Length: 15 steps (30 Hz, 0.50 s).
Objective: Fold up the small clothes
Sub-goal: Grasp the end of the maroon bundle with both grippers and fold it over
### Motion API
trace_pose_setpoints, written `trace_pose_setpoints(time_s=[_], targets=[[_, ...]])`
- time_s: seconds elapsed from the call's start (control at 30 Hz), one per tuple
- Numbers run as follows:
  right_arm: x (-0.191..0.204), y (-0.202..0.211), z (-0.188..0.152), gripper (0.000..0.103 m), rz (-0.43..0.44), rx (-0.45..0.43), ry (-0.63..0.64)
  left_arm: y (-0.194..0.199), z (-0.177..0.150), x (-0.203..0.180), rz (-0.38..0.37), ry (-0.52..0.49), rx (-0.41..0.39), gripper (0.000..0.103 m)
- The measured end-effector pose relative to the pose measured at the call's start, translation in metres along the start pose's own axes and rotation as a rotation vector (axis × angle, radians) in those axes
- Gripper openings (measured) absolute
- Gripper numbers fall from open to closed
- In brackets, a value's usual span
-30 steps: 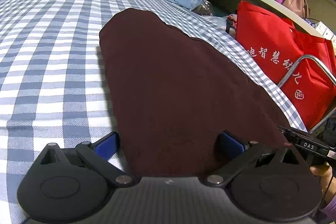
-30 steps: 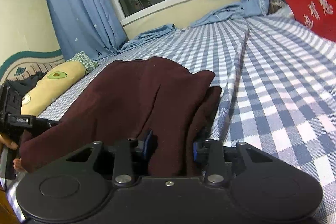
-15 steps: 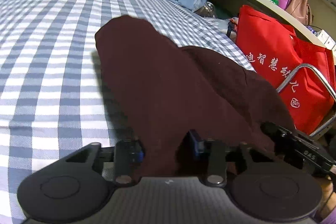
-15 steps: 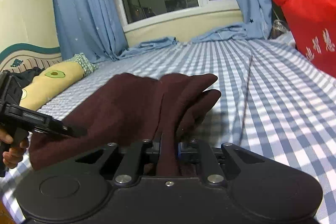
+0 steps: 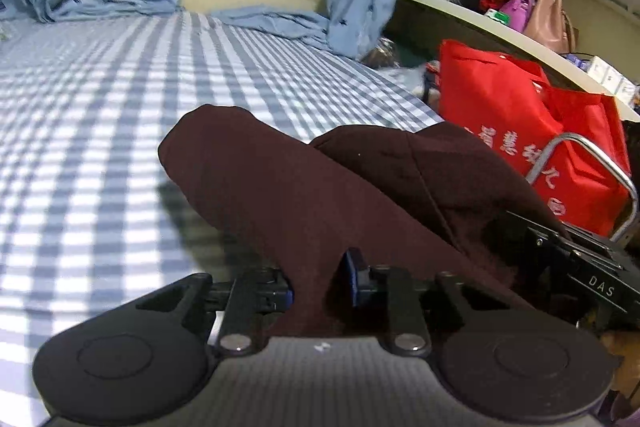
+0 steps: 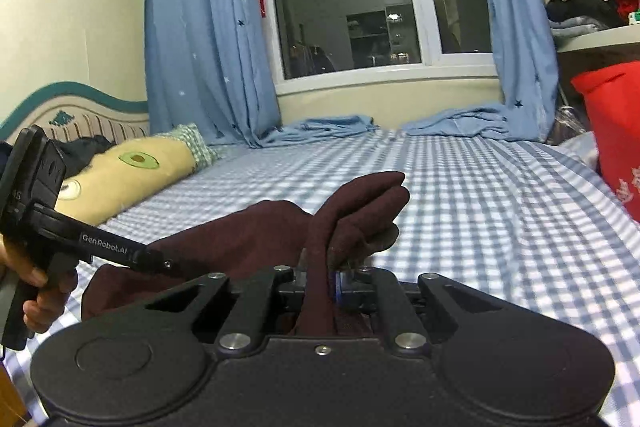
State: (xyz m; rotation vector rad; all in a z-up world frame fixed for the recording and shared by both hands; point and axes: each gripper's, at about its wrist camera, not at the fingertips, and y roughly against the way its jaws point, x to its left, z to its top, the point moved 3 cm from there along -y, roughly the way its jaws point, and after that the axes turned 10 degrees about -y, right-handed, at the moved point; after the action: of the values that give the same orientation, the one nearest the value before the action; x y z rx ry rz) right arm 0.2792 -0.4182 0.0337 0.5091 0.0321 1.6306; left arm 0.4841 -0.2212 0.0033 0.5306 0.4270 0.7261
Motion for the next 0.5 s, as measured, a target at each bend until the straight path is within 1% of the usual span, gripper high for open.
trace_pose_setpoints(time_s=[0.1, 0.2, 0.33, 0.43, 0.5], targets=[[0.016, -0.017, -0.001, 0.009, 0.019, -0.022, -0.005, 0.013, 0.008, 0.017, 0.041, -0.011, -0.019, 0.023], [0.036, -0.037, 0.0, 0.009, 0.037, -0.051, -0.009, 0.028, 0.015, 0.035, 0.093, -0.055, -0.04, 0.023], [0.06, -0.067, -0.003, 0.009, 0.064, -0.073, -0.053, 0.043, 0.019, 0.064, 0.144, -0.073, -0.061, 0.024], [0.072, -0.09, -0.009, 0.009, 0.071, -0.053, -0.087, 0.047, 0.011, 0.09, 0.16, -0.062, -0.06, 0.024], [0.076, -0.104, -0.015, 0.009, 0.064, -0.021, -0.098, 0.045, -0.002, 0.106, 0.151, -0.034, -0.055, 0.024]])
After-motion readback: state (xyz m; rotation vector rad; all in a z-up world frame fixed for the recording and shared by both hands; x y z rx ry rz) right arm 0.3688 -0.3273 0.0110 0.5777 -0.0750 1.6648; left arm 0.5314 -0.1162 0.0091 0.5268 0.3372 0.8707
